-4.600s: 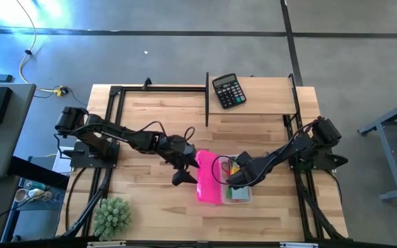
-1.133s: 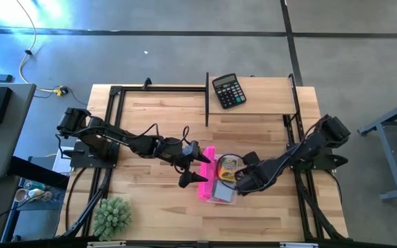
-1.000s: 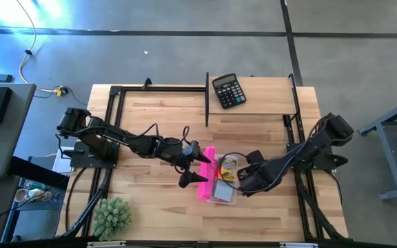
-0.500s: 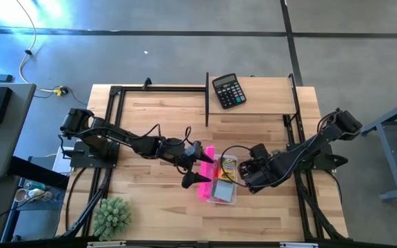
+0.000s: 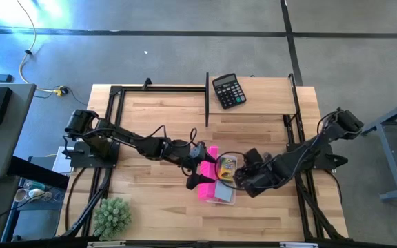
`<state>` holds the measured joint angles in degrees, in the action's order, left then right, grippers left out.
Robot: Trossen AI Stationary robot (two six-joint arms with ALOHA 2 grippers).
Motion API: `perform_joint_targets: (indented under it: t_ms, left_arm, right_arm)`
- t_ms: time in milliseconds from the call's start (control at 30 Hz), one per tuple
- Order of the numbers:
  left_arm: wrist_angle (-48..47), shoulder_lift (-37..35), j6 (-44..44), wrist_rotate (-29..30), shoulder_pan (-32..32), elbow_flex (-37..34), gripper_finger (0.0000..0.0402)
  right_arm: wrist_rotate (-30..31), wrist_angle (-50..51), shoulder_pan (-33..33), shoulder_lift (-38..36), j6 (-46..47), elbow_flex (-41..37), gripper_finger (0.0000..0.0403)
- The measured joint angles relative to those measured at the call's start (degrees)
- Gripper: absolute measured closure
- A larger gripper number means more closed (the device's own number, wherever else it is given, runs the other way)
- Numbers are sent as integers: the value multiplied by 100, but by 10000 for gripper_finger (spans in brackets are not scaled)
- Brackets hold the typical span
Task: Pack school essentials
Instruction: Close the pink supply box
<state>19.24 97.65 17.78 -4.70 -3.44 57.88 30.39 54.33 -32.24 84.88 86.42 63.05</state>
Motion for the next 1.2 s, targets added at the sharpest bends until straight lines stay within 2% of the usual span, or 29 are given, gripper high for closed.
perform_joint_targets:
  t_ms: [267,467,567,867,1200]
  left_arm:
    - [-69,1,2,27,0,34,2]
    - [-76,4,2,43,0,34,2]
    - [-78,6,3,45,0,34,2]
    - [-65,6,2,94,0,34,2]
    - [-25,6,2,115,4,32,2]
  right_arm:
    - [609,-1969,-453,-289,-1575,0,249]
    - [649,-3663,-527,-128,-3155,0,249]
    - [465,-4265,-463,22,-3743,0,249]
    - [-382,-4889,-107,564,-4071,0,249]
    - [-863,-5209,169,692,-4104,0,249]
